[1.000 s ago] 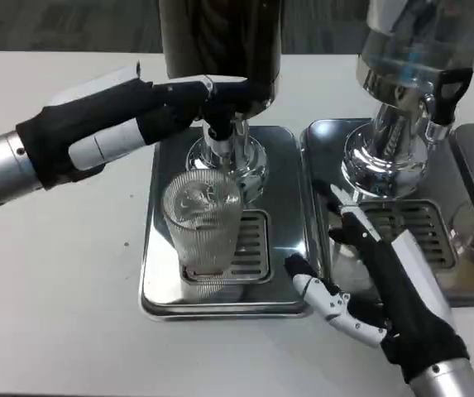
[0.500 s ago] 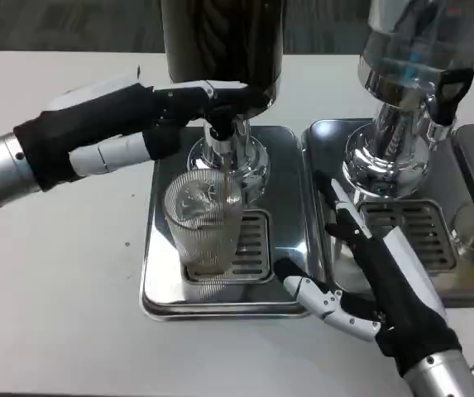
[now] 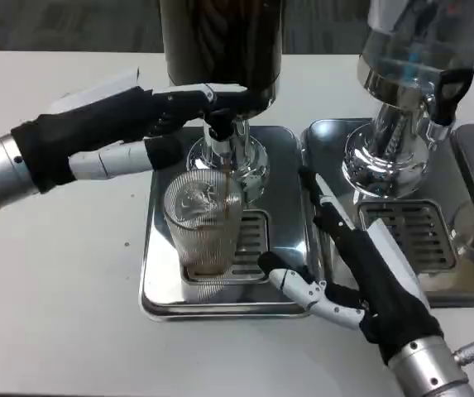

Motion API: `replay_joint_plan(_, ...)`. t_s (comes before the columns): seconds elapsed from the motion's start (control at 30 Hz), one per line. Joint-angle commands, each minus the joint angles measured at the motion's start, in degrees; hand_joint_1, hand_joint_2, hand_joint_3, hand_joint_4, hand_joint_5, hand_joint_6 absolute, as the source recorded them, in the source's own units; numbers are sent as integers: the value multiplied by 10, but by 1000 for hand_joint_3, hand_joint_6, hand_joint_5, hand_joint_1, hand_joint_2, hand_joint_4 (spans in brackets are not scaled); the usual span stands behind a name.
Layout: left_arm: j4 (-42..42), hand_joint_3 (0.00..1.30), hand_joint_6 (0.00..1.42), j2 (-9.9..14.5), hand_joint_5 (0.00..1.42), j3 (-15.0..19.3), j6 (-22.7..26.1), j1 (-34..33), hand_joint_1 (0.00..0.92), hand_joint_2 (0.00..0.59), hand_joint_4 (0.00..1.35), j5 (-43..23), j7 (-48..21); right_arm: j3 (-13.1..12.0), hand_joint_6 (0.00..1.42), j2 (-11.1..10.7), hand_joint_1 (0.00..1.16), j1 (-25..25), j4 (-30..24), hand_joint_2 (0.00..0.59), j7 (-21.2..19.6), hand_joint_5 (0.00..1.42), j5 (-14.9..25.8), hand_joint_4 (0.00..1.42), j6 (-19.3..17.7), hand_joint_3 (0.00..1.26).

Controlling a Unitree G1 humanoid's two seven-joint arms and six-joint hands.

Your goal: Grasp the cup under the faucet to collect the drink, then remove the cup.

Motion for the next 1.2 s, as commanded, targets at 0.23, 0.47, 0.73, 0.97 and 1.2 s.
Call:
replay_joint_plan(0.23,-15,176,88,13,74,-17,-18,16,0,47,75,11,-2,3,56,4,615,-20,14,232,18,0,17,0,14,0)
replay_joint_plan(0.47,-18,176,88,18,74,-24,-30,20,0,47,75,15,9,8,50,3,609,-31,20,227,22,0,20,0,15,0)
replay_joint_plan(0.73,-24,176,88,22,74,-29,-37,25,0,49,75,15,16,13,33,2,592,-49,35,233,31,0,24,0,15,0)
replay_joint_plan(0.97,-35,176,89,24,74,-30,-35,32,0,54,76,14,21,13,18,5,580,-52,40,227,29,0,28,0,12,0)
replay_joint_plan(1.2,-57,176,90,20,74,-38,-28,39,0,56,76,21,36,5,18,-2,577,-47,39,227,34,0,38,0,4,0)
